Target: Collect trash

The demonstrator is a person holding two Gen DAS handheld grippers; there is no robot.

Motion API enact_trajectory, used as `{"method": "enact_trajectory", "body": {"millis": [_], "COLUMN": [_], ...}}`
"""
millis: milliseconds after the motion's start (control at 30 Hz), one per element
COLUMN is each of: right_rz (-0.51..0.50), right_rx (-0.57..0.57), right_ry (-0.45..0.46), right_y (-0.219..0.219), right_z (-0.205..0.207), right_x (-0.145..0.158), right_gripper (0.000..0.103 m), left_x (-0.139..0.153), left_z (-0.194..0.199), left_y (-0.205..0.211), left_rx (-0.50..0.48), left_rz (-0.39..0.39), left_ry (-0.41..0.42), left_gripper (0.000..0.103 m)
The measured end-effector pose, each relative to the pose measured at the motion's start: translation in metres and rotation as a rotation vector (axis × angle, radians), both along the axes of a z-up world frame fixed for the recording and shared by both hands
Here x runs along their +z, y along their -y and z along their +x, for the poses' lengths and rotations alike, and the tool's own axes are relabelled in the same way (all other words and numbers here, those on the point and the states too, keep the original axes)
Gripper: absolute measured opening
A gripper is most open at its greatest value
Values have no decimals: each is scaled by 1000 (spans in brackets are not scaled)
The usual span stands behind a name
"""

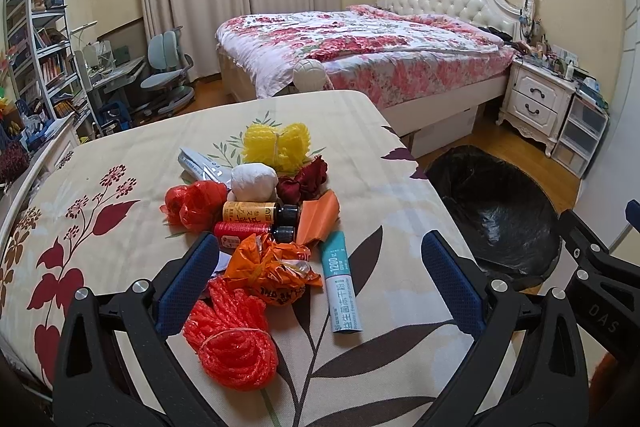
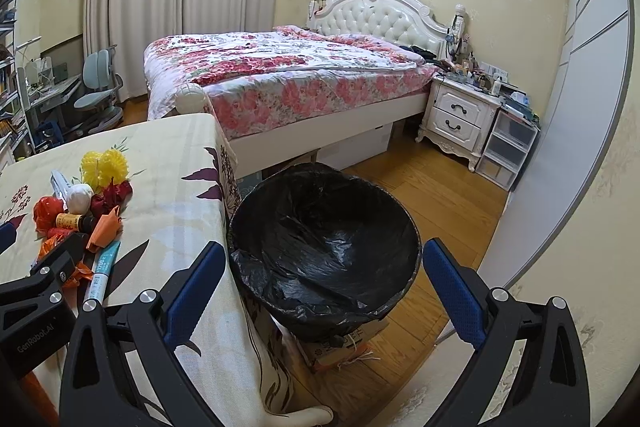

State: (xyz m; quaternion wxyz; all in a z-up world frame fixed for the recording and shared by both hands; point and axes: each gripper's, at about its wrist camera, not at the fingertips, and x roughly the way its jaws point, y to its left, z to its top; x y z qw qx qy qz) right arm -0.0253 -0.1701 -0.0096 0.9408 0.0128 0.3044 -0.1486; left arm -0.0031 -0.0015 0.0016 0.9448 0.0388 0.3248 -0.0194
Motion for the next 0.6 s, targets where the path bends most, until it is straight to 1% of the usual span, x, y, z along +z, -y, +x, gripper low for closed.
{"method": "enact_trajectory", "body": {"millis": [600], "right_rz": [0], "right_rx": [-2], "right_ry": [-1], "right_y": [0], "right_z": [1], "right_x": [0], "right_gripper": [96], "left_x": [-4], "left_z": [0], "left_y": [0], "left_rx": [-3], "left_rz": [-2], "left_ry": [-7], "left_gripper": [99]}}
